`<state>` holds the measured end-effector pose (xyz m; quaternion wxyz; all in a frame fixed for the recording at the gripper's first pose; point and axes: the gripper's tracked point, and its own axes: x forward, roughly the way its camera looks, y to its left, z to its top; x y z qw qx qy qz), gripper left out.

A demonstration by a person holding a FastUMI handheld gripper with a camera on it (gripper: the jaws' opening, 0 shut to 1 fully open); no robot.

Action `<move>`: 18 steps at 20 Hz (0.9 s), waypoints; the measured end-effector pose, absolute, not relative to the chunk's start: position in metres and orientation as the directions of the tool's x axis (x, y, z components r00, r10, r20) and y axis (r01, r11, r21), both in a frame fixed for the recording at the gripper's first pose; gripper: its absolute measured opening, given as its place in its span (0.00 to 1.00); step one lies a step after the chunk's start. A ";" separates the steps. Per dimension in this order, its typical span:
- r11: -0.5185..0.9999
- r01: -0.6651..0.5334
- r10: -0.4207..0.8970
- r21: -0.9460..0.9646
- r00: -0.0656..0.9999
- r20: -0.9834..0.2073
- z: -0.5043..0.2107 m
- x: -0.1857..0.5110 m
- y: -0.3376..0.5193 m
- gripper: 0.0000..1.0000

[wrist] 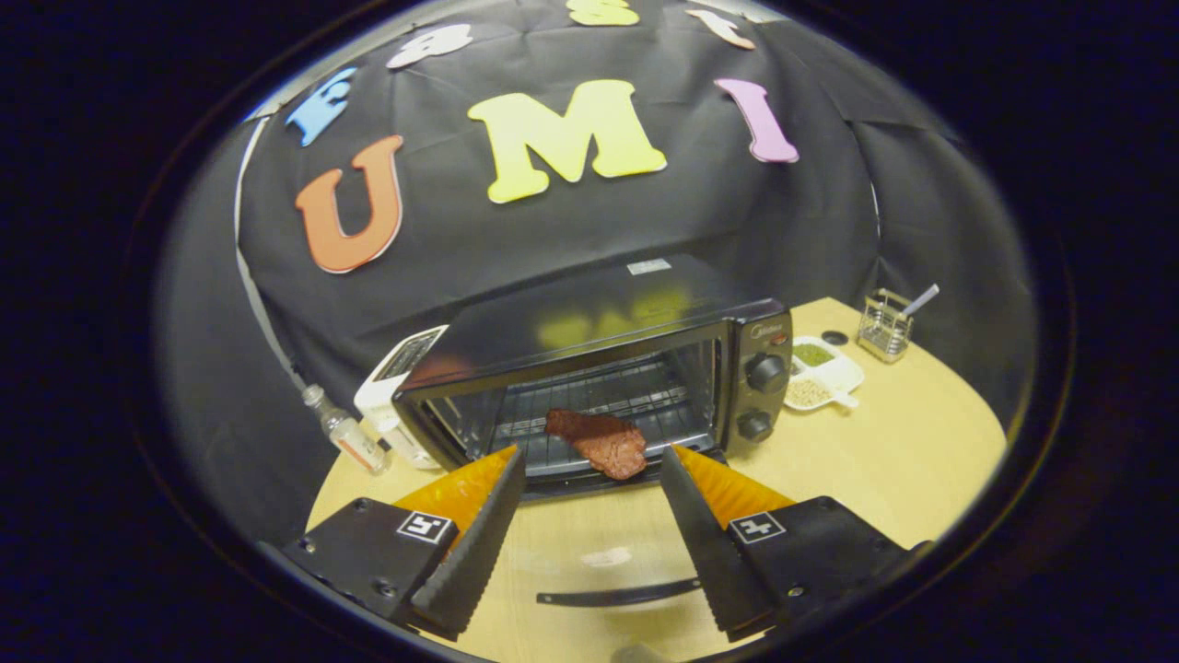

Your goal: Open the toaster oven, put the food inside, and close the toaster oven door.

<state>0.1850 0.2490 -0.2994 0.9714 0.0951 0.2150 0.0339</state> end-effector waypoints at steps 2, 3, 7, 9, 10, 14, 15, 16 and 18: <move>0.985 -0.056 0.120 0.163 0.901 -0.416 -0.291 0.156 0.246 0.95; 0.988 -0.071 0.124 0.140 0.899 -0.420 -0.290 0.142 0.243 0.94; 0.991 -0.126 0.136 0.050 0.892 -0.432 -0.292 0.093 0.234 0.95; 0.989 -0.143 0.141 0.029 0.882 -0.450 -0.300 0.072 0.231 0.95; 0.988 -0.150 0.143 0.021 0.876 -0.461 -0.306 0.061 0.228 0.95; 0.986 -0.169 0.149 0.008 0.844 -0.516 -0.335 0.030 0.222 0.95; 0.985 -0.172 0.146 0.002 0.835 -0.530 -0.345 0.025 0.220 0.95; 0.985 -0.173 0.144 0.000 0.823 -0.549 -0.356 0.021 0.217 0.95; 0.983 -0.182 0.158 0.016 0.803 -0.574 -0.374 0.018 0.218 0.95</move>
